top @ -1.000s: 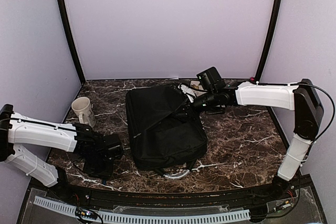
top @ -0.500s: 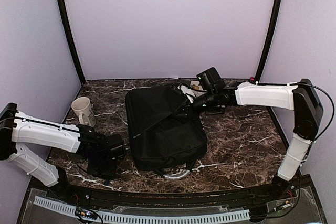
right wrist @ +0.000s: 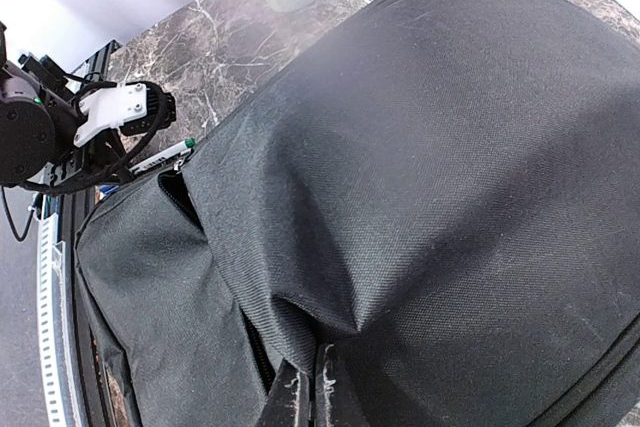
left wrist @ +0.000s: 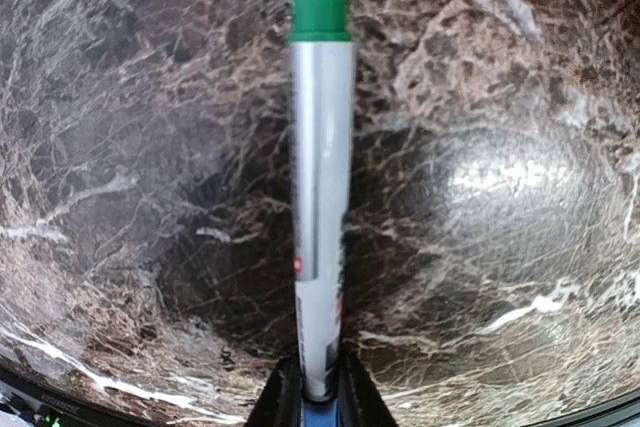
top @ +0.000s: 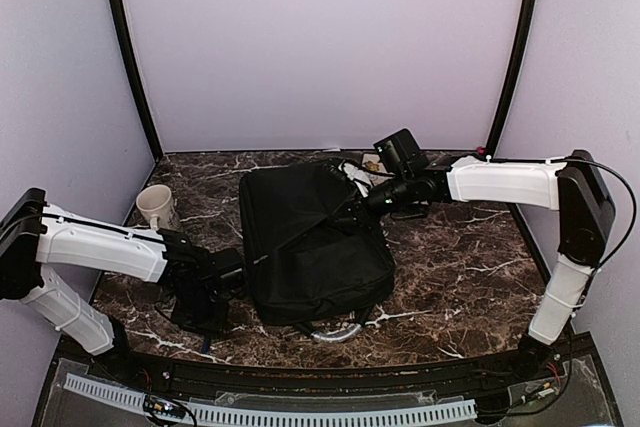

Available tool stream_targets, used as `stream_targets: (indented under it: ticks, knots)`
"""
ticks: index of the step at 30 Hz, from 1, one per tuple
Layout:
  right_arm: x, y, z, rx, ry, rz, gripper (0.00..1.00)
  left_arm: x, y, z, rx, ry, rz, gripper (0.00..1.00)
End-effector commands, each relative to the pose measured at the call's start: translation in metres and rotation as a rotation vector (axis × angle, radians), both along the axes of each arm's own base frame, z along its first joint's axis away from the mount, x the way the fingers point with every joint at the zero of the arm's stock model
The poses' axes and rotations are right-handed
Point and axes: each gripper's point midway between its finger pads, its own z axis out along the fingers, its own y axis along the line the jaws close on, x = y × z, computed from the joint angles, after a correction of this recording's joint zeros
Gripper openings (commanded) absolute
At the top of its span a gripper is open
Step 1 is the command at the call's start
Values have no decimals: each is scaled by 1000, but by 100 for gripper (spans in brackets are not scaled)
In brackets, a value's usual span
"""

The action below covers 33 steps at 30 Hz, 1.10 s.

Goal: Pack the student bag
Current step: Pick up the pen at the center of the board, then place the pen in the second largest pocket of the bag.

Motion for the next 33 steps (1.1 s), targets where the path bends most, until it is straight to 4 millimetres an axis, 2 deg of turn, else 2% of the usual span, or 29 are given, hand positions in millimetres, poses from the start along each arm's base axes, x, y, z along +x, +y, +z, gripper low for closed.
stream_targets:
  ticks: [1,5,8,13,15,18,21,24,28,33]
  knots:
    - [-10,7,9,44,25,52,0,25,-9,4,-27,-94,-4,11]
    - [-10,7,9,43,24,53,0,21,-15,26,-62,-95,0,7]
    - [-10,7,8,43,28,55,0,22,-32,60,-119,-129,-23,6]
    - [-12,7,17,62,15,64,0,12,-56,103,-176,-133,-48,6]
    - [-11,6,20,61,1,59,0,10,-72,121,-215,-145,-82,6]
    - [-10,6,18,53,-4,58,0,11,-111,144,-331,-186,-156,6]
    - [-12,7,15,55,15,67,0,15,-152,151,-458,-192,-191,6]
    - [-14,8,13,59,33,72,0,25,-186,149,-538,-212,-208,7]
    - [-14,9,13,63,38,72,0,51,-212,145,-459,-244,-245,6]
    - [-16,9,17,69,36,79,0,88,-226,132,-490,-270,-197,6]
